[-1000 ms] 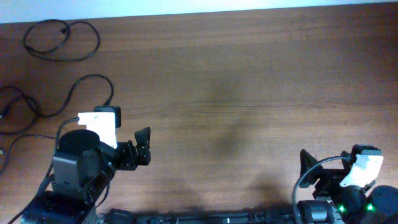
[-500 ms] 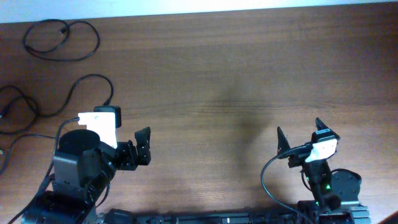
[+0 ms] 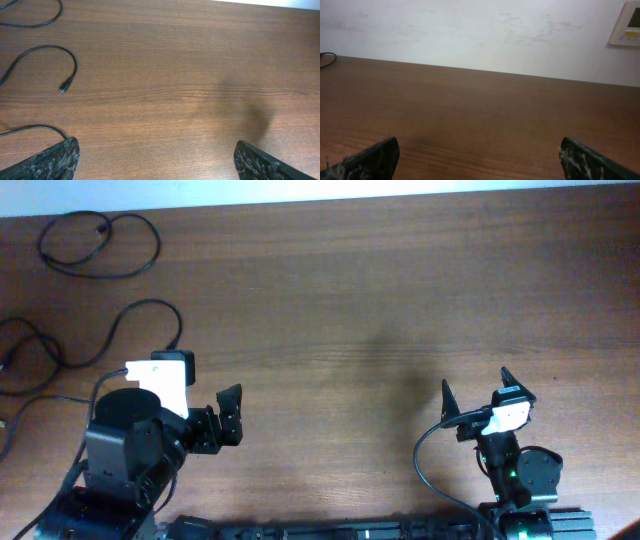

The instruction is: Untangle cables

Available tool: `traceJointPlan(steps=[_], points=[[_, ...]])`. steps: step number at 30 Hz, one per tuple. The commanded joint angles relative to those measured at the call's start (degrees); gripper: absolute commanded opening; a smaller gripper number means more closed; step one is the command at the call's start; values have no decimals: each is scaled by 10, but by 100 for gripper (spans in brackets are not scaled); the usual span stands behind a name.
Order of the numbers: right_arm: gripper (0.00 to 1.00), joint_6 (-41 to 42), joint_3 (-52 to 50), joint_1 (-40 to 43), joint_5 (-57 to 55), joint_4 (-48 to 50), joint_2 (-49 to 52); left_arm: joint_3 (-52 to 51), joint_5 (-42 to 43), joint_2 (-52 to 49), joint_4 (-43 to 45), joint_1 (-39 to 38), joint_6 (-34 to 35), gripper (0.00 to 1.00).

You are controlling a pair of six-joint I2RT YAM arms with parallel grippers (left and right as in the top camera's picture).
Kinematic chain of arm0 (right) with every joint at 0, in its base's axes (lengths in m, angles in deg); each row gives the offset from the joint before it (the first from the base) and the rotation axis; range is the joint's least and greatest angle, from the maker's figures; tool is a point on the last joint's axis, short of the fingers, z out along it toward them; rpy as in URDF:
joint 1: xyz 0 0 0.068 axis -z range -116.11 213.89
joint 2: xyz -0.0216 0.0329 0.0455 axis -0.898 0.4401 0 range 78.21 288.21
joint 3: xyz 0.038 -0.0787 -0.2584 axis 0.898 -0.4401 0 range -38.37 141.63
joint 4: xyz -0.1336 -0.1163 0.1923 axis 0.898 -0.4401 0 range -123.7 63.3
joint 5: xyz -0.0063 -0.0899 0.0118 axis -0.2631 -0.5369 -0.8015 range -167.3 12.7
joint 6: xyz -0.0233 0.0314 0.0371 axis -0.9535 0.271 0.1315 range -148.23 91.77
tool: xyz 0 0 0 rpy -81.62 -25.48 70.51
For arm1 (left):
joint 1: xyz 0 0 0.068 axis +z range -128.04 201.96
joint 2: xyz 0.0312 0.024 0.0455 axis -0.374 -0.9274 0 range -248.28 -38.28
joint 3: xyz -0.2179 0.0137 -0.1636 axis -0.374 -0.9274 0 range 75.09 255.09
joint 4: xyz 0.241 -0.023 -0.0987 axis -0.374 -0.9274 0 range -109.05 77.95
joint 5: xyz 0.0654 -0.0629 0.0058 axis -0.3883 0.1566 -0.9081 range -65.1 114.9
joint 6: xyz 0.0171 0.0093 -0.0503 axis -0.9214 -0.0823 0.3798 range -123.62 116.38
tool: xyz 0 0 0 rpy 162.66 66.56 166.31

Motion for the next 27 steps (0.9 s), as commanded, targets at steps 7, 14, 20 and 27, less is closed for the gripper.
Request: traceJointPlan(steps=[7, 14, 20, 27], points=[[98, 0, -4, -3, -21, -6, -5, -1, 4, 0, 1, -2, 8, 99], [98, 36, -4, -3, -34, -8, -5, -1, 4, 0, 1, -2, 8, 99], [98, 36, -4, -3, -29, -5, -5, -1, 4, 0, 1, -2, 8, 99], [98, 37, -4, -3, -29, -5, -5, -1, 4, 0, 1, -2, 8, 99]])
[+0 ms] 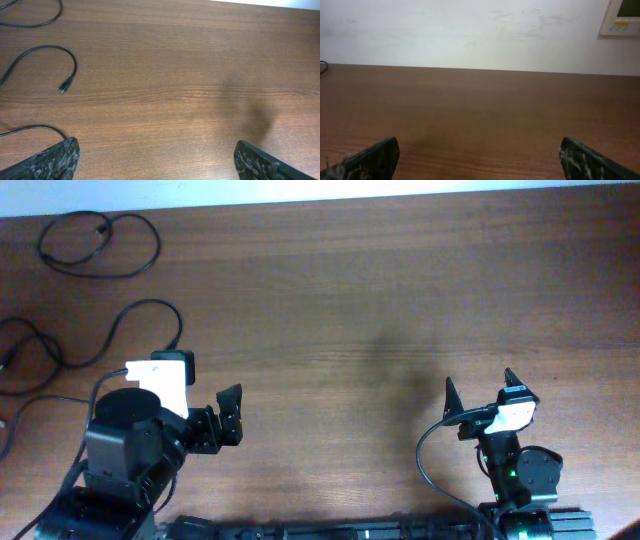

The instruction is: Untangle cables

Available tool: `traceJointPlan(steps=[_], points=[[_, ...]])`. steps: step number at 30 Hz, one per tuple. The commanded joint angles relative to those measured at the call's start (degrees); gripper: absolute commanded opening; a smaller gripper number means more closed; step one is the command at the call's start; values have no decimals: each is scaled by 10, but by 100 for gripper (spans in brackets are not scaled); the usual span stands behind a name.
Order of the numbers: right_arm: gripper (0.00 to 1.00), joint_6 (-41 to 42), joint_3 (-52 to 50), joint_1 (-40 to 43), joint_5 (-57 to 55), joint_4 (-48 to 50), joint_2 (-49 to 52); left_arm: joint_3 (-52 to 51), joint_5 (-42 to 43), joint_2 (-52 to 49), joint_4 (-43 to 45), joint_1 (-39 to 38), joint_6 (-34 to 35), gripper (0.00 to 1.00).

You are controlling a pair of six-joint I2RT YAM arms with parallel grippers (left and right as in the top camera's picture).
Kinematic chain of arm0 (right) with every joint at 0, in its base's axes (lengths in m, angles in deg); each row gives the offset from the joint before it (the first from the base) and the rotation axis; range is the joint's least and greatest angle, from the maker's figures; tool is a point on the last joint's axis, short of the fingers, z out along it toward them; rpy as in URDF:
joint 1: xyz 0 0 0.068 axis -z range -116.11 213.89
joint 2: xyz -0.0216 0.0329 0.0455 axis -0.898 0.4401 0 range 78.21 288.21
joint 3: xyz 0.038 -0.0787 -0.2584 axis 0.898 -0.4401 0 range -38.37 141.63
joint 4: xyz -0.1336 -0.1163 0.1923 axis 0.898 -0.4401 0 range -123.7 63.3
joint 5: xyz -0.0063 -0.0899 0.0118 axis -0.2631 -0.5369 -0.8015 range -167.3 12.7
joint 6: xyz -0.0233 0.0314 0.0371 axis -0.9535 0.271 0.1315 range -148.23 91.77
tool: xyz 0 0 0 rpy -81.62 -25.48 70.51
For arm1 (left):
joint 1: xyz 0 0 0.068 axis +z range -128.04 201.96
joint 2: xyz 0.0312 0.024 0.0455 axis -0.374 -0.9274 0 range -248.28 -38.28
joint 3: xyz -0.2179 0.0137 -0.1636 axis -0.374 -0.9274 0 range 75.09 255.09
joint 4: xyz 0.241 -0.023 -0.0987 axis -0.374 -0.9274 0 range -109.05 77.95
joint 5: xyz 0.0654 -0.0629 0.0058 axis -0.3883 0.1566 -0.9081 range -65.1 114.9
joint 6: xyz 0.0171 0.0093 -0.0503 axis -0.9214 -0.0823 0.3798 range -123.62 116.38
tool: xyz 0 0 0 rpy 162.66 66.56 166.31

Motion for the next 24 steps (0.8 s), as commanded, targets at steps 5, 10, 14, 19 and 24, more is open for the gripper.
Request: traceJointPlan(steps=[5, 10, 14, 19, 24], points=[[98, 6, -4, -3, -5, -2, -5, -1, 4, 0, 1, -2, 8, 99], [98, 6, -4, -3, -5, -2, -5, -1, 3, 0, -3, -2, 8, 99], [98, 6, -4, -3, -5, -2, -5, -80, 2, 26, 21, 17, -2, 99], [98, 6, -4, -3, -5, -2, -5, -352, 30, 220, 258, 99, -1, 99], [98, 6, -4, -3, -5, -2, -5, -447, 30, 334, 296, 155, -12, 99]])
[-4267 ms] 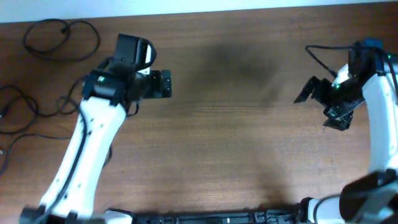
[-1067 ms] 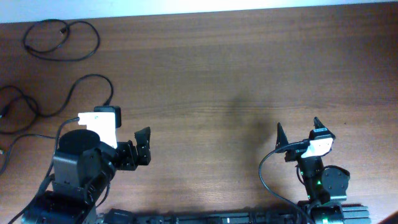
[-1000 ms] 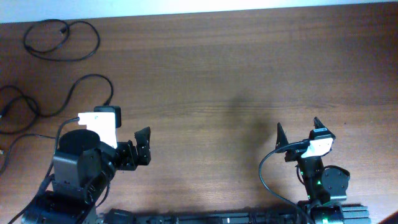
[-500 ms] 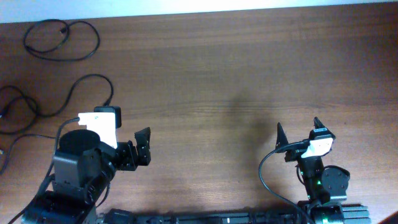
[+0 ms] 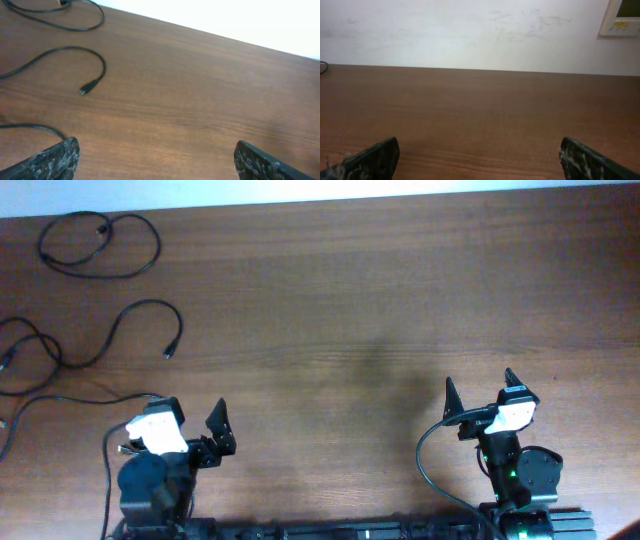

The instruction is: Untangle cables

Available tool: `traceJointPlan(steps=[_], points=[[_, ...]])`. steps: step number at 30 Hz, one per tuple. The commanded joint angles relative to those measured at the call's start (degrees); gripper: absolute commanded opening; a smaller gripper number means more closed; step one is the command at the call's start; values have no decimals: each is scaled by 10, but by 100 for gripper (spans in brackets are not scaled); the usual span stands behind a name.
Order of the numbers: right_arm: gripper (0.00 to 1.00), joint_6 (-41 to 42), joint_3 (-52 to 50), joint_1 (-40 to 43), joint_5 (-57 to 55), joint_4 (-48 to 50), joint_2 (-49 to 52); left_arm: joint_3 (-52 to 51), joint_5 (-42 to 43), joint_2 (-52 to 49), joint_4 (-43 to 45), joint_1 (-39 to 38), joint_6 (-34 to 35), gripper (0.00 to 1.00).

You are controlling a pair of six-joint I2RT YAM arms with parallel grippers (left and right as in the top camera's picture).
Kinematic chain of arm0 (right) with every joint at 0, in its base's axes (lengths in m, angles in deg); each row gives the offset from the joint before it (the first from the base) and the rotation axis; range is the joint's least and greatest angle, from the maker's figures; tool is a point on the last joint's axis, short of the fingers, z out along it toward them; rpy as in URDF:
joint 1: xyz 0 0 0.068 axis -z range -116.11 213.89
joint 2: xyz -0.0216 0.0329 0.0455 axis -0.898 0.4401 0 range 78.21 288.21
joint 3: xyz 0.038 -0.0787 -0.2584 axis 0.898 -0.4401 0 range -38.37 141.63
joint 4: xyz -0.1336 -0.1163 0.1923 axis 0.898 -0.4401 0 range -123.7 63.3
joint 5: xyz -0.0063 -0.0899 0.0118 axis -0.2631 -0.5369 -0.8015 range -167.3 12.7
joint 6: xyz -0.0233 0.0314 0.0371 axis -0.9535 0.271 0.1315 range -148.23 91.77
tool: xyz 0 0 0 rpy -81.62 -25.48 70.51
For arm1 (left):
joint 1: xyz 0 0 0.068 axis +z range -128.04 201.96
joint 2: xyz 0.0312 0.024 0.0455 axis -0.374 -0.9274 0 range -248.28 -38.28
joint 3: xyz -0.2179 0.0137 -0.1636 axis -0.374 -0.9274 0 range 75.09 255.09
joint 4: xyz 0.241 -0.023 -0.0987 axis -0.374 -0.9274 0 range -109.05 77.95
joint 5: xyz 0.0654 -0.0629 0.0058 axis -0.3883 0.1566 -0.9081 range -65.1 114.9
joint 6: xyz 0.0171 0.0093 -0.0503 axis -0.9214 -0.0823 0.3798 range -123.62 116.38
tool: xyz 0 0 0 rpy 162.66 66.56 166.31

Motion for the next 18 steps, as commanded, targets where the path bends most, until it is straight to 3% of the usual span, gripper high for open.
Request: traceJointPlan(steps=[1, 2, 8, 10, 14, 18], points=[[98, 6, -4, -3, -5, -2, -4, -42, 20, 43, 52, 8, -54, 99], [98, 7, -4, -3, -5, -2, -4, -73, 57, 62, 111, 8, -135, 98], [98, 7, -4, -3, -5, -2, -4, -250, 53, 130, 448, 41, -144, 98], [98, 6, -4, -3, -5, -2, -4, -250, 26, 130, 453, 43, -144, 98], [98, 6, -4, -3, -5, -2, -4, -250, 1, 130, 311, 43, -142, 99], [98, 7, -4, -3, -5, -2, -4, -250, -2, 130, 310, 43, -142, 99]])
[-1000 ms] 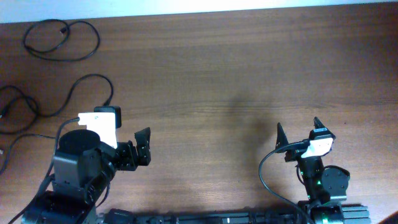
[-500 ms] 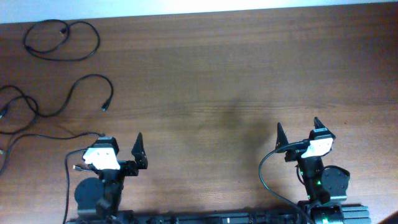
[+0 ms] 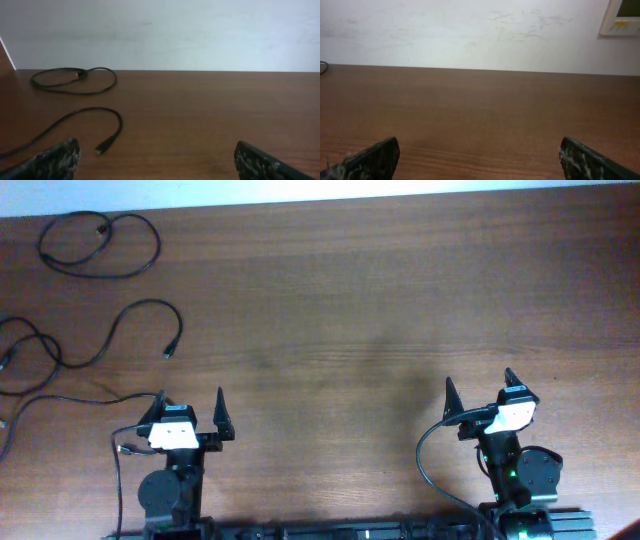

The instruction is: Untangle cables

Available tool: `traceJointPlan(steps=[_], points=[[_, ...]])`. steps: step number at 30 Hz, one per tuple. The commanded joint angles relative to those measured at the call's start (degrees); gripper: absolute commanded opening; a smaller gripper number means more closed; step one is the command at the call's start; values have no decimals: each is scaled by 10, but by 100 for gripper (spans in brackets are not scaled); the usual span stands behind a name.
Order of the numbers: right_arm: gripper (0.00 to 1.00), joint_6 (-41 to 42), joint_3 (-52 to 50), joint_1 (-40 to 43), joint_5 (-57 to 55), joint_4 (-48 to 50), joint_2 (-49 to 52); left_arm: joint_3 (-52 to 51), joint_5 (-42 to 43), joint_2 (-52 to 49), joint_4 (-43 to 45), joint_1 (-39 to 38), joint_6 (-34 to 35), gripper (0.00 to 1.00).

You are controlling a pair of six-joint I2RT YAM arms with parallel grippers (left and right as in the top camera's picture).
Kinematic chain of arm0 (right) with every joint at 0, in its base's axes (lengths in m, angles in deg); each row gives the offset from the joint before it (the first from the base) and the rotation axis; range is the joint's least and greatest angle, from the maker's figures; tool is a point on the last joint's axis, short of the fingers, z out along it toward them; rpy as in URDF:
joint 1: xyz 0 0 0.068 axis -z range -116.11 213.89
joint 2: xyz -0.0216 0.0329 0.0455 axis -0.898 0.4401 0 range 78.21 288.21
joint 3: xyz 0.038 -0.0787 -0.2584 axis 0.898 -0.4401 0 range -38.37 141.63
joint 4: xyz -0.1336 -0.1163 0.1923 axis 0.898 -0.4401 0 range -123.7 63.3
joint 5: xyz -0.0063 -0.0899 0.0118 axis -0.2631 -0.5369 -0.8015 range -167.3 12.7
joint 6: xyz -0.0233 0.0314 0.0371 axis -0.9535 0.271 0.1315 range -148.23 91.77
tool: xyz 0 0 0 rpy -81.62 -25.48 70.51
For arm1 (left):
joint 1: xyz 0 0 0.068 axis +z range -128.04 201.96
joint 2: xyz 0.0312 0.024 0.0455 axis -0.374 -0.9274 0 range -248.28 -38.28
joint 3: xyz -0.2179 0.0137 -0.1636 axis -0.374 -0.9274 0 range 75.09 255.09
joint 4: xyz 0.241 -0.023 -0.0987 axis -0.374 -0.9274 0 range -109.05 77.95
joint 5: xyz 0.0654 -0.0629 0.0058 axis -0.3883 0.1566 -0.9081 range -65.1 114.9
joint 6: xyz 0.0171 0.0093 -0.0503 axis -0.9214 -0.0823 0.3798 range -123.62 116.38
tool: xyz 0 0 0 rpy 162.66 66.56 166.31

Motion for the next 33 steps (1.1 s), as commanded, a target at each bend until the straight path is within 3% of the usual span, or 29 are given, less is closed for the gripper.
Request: traceJointPlan(steps=[1, 5, 9, 33], points=[[98, 6, -4, -3, -5, -2, -4, -1, -9, 3, -6, 3, -7, 99], [98, 6, -4, -3, -5, -2, -4, -1, -23, 3, -7, 3, -31, 99], [98, 6, -4, -3, -5, -2, -4, -1, -25, 3, -8, 3, -3, 99], [98, 6, -4, -3, -5, -2, -4, -1, -25, 3, -7, 3, -6, 99]])
